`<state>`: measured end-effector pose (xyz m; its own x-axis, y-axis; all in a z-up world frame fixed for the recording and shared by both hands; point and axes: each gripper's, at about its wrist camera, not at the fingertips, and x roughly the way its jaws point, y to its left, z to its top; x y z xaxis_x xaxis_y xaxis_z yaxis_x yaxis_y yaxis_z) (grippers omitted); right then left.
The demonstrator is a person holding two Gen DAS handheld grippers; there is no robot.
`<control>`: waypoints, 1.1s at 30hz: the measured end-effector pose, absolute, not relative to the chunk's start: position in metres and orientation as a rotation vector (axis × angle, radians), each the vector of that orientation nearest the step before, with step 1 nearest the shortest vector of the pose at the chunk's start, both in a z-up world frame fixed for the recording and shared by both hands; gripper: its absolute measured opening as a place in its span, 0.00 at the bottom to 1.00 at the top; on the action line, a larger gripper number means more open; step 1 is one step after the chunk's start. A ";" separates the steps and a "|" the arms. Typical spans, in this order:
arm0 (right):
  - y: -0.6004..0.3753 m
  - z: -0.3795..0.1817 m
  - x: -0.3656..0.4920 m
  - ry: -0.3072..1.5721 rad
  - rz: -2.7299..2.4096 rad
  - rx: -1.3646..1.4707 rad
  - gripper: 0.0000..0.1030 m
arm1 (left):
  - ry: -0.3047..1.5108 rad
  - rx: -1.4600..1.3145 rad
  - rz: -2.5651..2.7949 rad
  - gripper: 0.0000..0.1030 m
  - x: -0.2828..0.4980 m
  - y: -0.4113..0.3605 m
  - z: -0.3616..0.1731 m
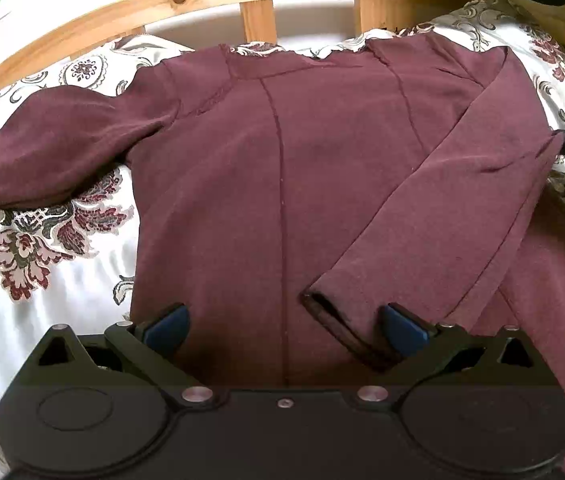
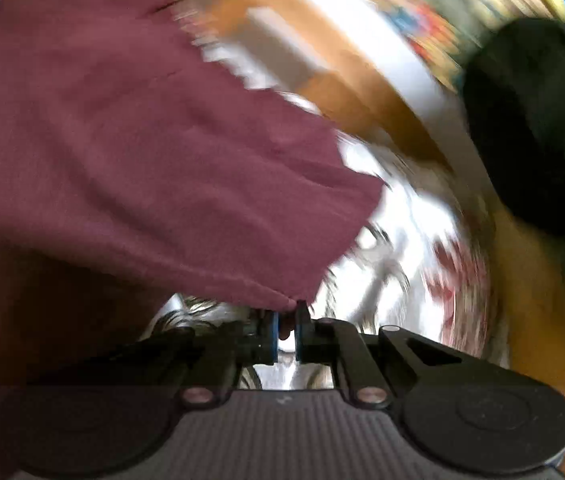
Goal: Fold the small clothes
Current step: 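Carry the sleeve across the top's body and release it with the right gripper, then grasp the other sleeve cuff with the left gripper and lift it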
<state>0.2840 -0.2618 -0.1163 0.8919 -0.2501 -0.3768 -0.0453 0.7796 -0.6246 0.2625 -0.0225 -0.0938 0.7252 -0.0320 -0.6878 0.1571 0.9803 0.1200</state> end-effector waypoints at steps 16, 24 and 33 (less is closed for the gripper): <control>-0.282 -0.075 0.228 0.544 -0.075 -0.144 0.61 | 0.713 0.116 -0.006 0.99 0.259 -0.007 -0.058; -0.249 -0.051 0.156 0.395 0.070 -0.073 0.98 | 0.554 0.051 0.279 0.99 0.232 0.069 0.008; -0.241 -0.058 0.164 0.385 0.157 -0.062 1.00 | 0.491 -0.034 0.601 0.99 0.218 0.210 0.067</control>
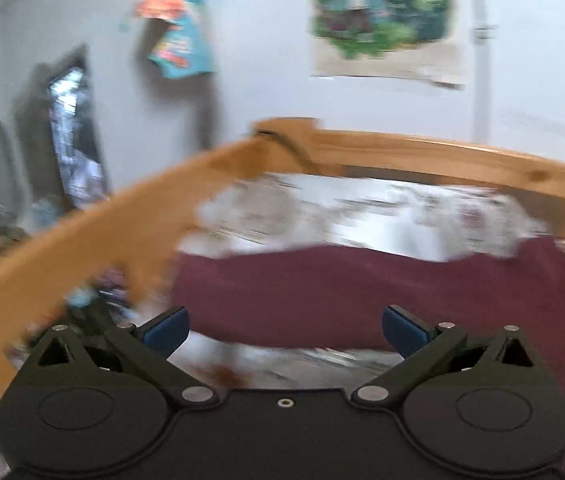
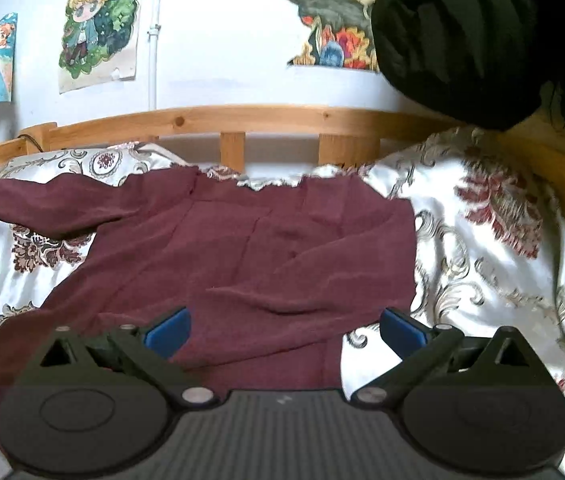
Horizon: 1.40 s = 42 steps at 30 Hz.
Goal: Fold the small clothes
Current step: 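Grasp the other sleeve cuff with the left gripper and lift it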
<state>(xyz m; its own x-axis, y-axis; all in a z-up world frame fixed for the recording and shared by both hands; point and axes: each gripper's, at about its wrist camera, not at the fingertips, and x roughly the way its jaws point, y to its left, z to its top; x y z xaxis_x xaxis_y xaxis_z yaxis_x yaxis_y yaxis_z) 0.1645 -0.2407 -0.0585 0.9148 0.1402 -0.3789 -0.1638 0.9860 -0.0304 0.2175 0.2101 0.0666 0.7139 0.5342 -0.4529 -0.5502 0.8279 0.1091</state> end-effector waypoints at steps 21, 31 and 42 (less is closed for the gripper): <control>-0.219 -0.065 0.161 0.338 0.155 -0.179 1.00 | 0.485 -0.141 0.699 0.07 0.230 0.286 0.054; -0.222 -0.060 0.153 0.304 0.140 -0.184 1.00 | 0.148 0.007 0.403 0.06 0.203 0.213 0.129; -0.229 -0.053 0.147 0.276 0.126 -0.170 1.00 | 0.035 0.177 -0.086 0.01 0.190 0.058 0.126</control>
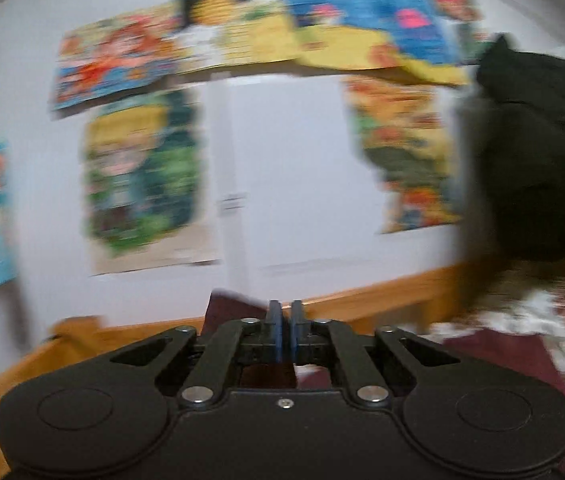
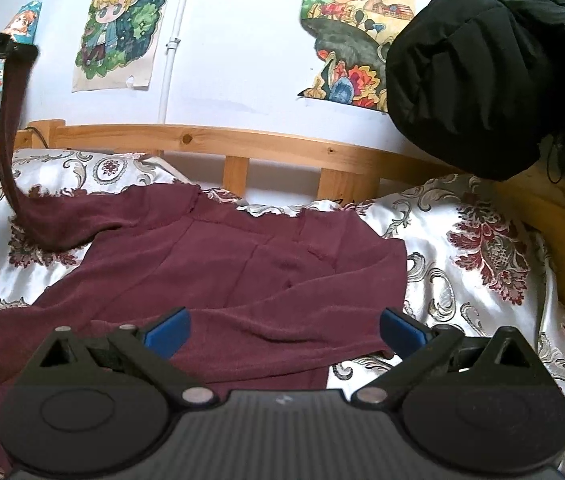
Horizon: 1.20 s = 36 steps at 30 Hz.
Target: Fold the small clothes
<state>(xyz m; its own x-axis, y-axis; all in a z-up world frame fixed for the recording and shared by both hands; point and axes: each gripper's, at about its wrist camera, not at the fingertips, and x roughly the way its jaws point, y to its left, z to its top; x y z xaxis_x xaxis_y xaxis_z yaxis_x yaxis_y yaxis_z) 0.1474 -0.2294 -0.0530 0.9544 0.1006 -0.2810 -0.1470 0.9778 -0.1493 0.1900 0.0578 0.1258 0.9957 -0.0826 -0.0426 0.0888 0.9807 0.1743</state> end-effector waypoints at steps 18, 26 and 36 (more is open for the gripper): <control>-0.264 -0.058 0.162 0.336 0.031 -0.072 1.00 | 0.318 0.051 -0.401 0.38 0.189 -0.031 0.033; -0.216 -0.072 0.170 0.384 0.303 -0.104 0.98 | 0.367 0.003 -0.095 0.80 0.202 0.056 0.014; -0.097 -0.080 0.220 0.484 0.574 -0.226 0.86 | 0.593 -0.247 0.206 0.89 0.260 0.147 -0.009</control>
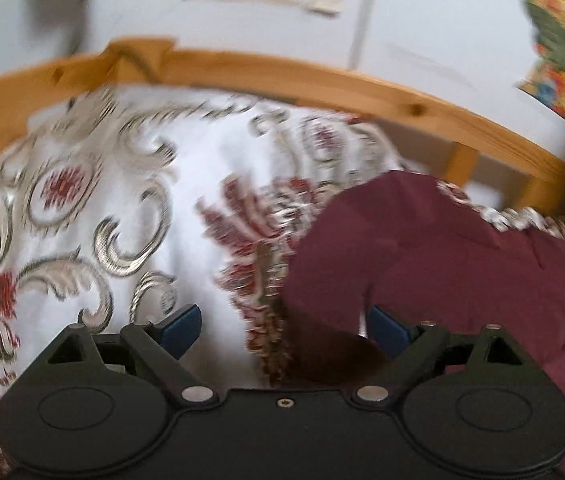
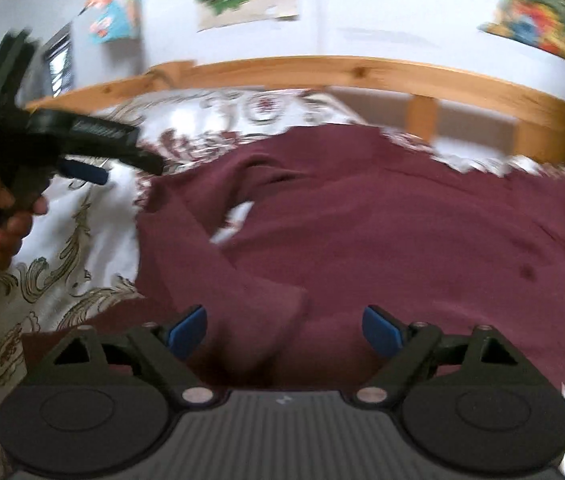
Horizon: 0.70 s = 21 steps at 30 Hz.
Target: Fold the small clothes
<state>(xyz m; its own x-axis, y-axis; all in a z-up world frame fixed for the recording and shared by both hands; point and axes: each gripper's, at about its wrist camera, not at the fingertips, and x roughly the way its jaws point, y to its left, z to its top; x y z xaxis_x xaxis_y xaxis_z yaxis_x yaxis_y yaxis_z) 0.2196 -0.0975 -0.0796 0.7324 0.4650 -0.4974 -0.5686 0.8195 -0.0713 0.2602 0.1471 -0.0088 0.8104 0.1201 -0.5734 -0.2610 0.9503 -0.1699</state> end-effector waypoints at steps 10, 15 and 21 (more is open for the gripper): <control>-0.027 -0.084 0.232 0.558 0.657 -0.461 0.07 | 0.588 -0.354 0.214 0.91 0.266 0.167 -0.006; -0.068 -0.027 0.235 0.593 0.685 -0.145 0.06 | 0.561 -0.401 0.220 0.93 0.259 0.174 -0.002; -0.167 0.005 0.232 0.662 0.618 0.206 0.06 | 0.577 -0.401 0.208 0.94 0.256 0.169 -0.003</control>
<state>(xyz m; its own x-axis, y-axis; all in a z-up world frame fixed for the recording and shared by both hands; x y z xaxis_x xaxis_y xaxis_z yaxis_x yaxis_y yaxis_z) 0.2324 -0.1670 0.0053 0.6187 0.5963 -0.5115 -0.4698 0.8026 0.3675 0.2556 0.1694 -0.0034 0.8200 0.0793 -0.5668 -0.3008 0.9023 -0.3089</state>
